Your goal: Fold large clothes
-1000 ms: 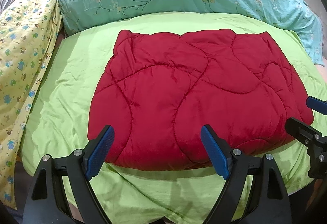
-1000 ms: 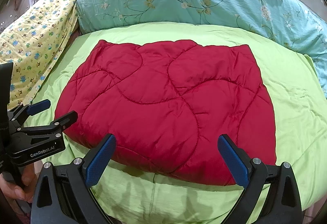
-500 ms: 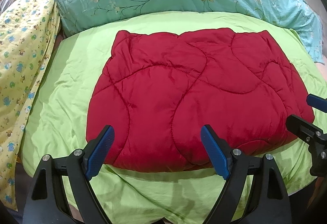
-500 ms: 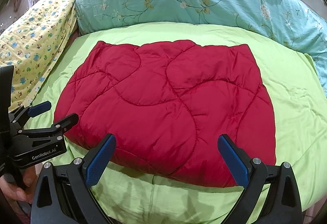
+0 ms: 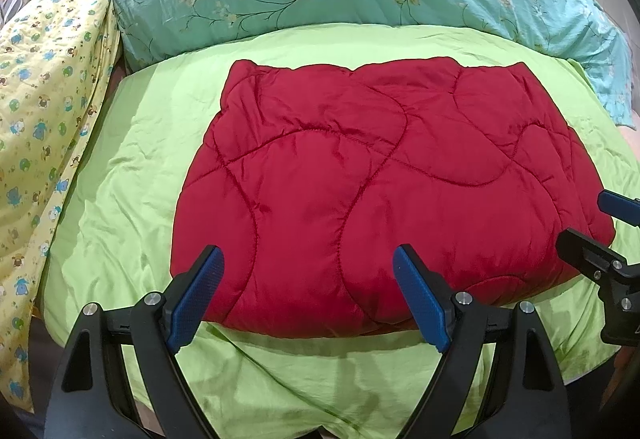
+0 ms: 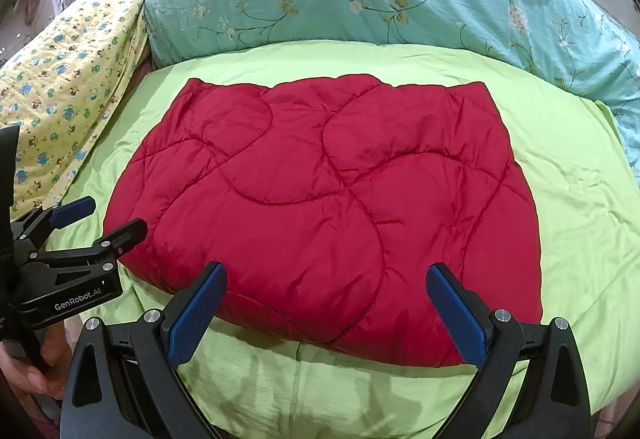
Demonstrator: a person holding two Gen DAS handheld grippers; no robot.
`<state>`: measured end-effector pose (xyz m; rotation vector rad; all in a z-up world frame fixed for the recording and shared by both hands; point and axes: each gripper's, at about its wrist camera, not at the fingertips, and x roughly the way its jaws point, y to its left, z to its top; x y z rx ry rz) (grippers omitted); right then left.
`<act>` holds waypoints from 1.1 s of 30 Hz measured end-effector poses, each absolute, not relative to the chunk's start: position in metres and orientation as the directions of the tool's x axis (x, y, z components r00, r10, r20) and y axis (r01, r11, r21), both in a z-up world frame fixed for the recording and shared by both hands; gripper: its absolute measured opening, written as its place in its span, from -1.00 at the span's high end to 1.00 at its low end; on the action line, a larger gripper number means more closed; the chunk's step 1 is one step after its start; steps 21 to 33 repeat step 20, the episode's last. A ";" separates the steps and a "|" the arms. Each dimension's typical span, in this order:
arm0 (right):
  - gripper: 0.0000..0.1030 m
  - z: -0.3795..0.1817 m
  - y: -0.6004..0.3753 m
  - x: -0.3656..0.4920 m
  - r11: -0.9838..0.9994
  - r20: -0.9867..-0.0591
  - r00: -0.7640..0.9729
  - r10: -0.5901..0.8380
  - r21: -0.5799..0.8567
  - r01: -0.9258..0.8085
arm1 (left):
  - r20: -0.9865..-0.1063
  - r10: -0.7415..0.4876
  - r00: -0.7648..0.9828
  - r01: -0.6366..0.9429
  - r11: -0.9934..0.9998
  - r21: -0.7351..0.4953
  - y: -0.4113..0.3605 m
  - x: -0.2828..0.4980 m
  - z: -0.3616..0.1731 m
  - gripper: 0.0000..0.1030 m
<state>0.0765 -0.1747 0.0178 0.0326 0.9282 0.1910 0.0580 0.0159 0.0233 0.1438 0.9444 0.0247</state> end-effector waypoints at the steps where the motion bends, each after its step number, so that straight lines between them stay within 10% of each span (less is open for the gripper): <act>1: -0.95 0.017 -0.175 0.076 0.983 -0.792 0.584 0.178 0.111 -0.149 | -0.806 0.082 0.587 0.043 0.990 0.132 0.016 0.058 0.023 -0.69; 33: -0.95 0.008 -0.182 0.083 0.983 -0.799 0.574 0.181 0.129 -0.130 | -0.804 0.037 0.594 0.052 0.995 0.085 0.022 0.064 0.021 -0.69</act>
